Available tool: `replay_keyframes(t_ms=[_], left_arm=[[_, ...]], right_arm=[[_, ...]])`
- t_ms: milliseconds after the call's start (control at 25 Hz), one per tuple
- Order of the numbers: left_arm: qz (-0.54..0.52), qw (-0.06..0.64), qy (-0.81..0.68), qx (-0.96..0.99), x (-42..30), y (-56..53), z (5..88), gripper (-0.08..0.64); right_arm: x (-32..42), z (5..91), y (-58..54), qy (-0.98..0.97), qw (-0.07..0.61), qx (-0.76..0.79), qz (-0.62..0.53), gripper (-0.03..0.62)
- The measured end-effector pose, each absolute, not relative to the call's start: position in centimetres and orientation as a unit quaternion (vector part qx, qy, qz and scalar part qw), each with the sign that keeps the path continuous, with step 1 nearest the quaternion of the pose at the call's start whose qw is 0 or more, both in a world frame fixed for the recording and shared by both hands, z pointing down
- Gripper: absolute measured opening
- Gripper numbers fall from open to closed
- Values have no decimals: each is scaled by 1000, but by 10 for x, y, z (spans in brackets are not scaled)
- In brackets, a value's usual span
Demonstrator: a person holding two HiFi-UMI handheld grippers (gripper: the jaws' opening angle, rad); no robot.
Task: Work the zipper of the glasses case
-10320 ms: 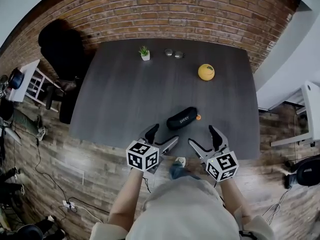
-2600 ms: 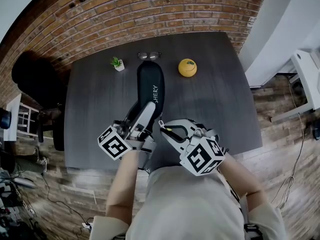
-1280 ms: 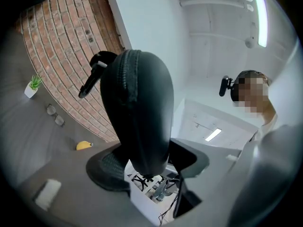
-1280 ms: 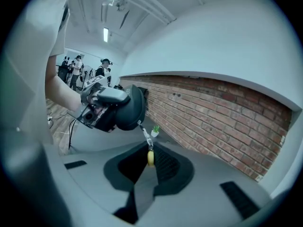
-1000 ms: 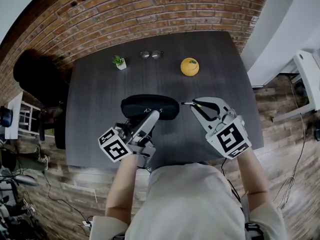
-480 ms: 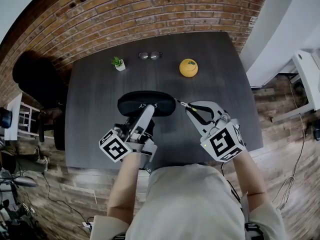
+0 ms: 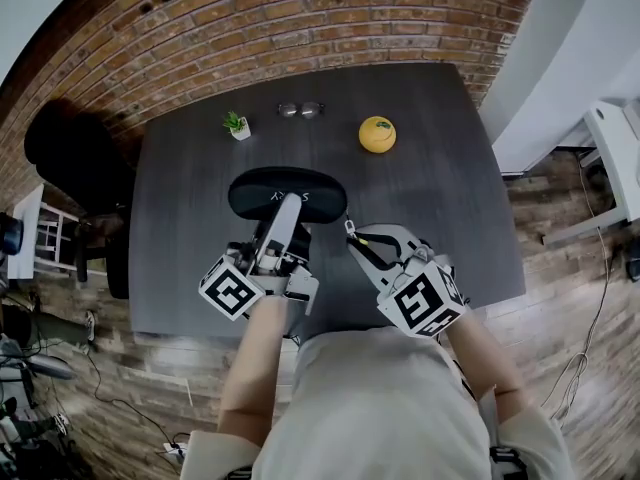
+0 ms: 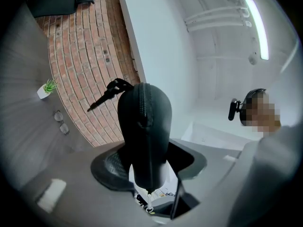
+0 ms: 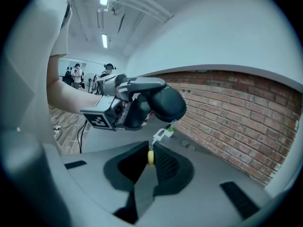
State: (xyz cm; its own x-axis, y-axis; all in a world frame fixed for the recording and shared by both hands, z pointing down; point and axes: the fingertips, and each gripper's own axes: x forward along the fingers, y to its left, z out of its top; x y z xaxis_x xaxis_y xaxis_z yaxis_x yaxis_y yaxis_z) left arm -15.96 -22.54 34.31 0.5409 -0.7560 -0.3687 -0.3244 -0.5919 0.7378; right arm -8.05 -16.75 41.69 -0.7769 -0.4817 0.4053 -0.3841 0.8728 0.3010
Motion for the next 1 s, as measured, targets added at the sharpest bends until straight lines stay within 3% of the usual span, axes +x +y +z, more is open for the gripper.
replay_keyframes(t_ms=[600, 1000], left_arm=[[-372, 319, -313, 814, -151, -224, 340, 216], [-311, 325, -328, 831, -152, -226, 372, 230]], right_arm=[[-135, 426, -127, -962, 233, 116, -86, 37], [-118, 454, -130, -958, 237, 157, -43, 45]])
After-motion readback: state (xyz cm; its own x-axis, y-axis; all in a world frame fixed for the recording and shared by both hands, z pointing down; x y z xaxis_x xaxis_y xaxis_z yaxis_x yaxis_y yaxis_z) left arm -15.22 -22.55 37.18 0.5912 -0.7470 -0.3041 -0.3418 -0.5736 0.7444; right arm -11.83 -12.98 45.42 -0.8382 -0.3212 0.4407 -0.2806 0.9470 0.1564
